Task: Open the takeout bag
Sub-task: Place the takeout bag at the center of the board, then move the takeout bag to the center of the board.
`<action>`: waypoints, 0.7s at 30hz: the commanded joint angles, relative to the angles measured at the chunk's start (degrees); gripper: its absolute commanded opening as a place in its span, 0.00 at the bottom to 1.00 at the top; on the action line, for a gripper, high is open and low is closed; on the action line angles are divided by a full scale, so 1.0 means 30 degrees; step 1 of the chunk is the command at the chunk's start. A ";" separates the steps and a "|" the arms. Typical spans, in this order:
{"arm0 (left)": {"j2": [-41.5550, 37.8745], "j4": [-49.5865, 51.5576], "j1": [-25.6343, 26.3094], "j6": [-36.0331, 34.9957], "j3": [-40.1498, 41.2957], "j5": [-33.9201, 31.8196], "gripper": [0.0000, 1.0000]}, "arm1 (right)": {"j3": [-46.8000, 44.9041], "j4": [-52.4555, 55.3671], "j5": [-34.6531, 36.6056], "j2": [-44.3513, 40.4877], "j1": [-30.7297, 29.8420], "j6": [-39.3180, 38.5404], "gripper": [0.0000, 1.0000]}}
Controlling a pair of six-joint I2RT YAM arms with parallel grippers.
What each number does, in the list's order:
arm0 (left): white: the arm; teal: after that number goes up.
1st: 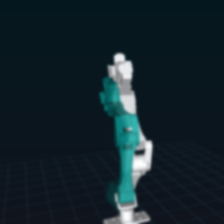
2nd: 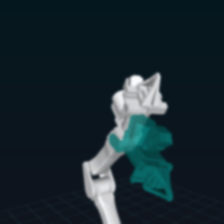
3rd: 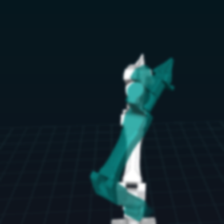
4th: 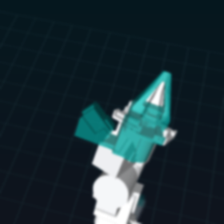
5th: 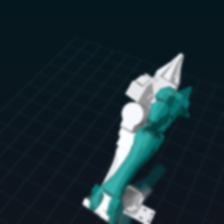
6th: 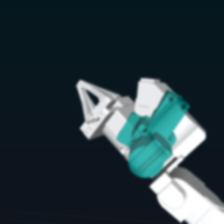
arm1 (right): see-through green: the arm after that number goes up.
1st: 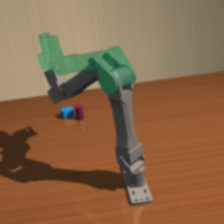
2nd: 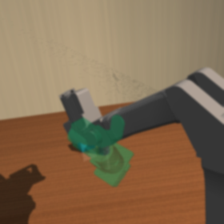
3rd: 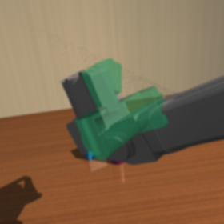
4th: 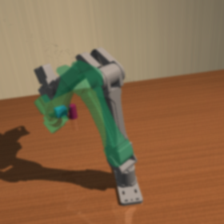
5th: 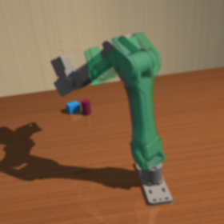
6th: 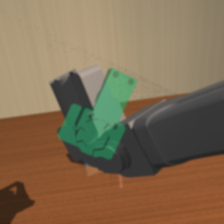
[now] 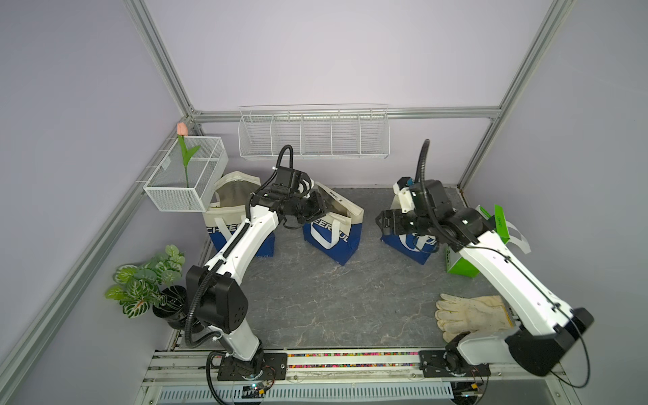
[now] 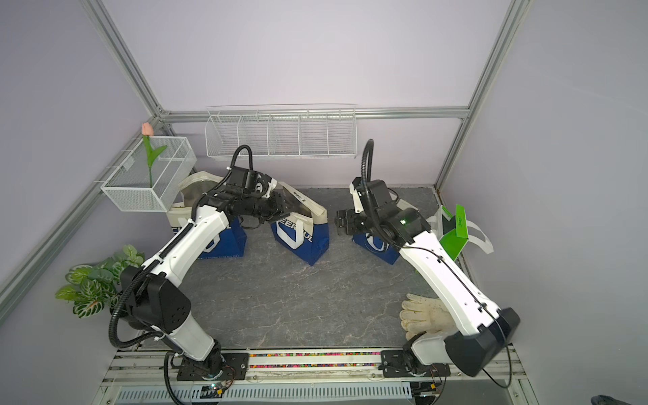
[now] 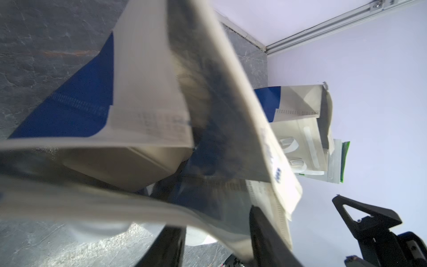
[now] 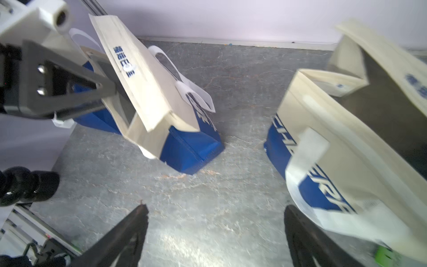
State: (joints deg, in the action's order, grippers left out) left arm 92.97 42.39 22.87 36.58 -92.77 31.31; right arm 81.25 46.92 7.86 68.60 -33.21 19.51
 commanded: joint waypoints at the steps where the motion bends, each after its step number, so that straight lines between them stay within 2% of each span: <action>1: -0.1413 -0.0224 -0.0048 -0.0167 0.0544 -0.0186 0.53 | -0.2973 0.0028 0.1827 -0.2477 0.0240 0.0249 0.93; 6: -0.2521 0.0328 -0.0046 -0.0484 0.1169 -0.0248 0.57 | -0.7598 -0.1347 -0.0131 -0.4926 0.2984 0.1035 0.90; 11: -0.4256 0.0771 -0.0037 -0.0323 0.1751 -0.0876 0.57 | -0.9992 -0.4286 -0.0865 -0.4885 0.4865 0.0296 0.89; 14: -0.6342 0.1380 -0.0059 -0.0473 0.2021 -0.3035 0.60 | -1.0729 -0.6012 0.0006 -0.4381 0.5371 -0.0789 0.89; 18: -0.9745 0.1025 -0.0079 -0.0108 0.3898 -0.5704 0.66 | -1.1098 -0.7639 0.1668 -0.3690 0.5728 -0.1883 0.88; 21: -1.1775 0.1072 -0.0072 0.0314 0.5575 -0.7233 0.68 | -1.1243 -0.9089 0.1172 -0.2741 0.6491 -0.2483 0.89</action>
State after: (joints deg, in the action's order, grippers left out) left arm 60.49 44.14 22.87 36.86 -79.50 16.93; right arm 48.64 26.92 10.24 58.61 -15.33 15.44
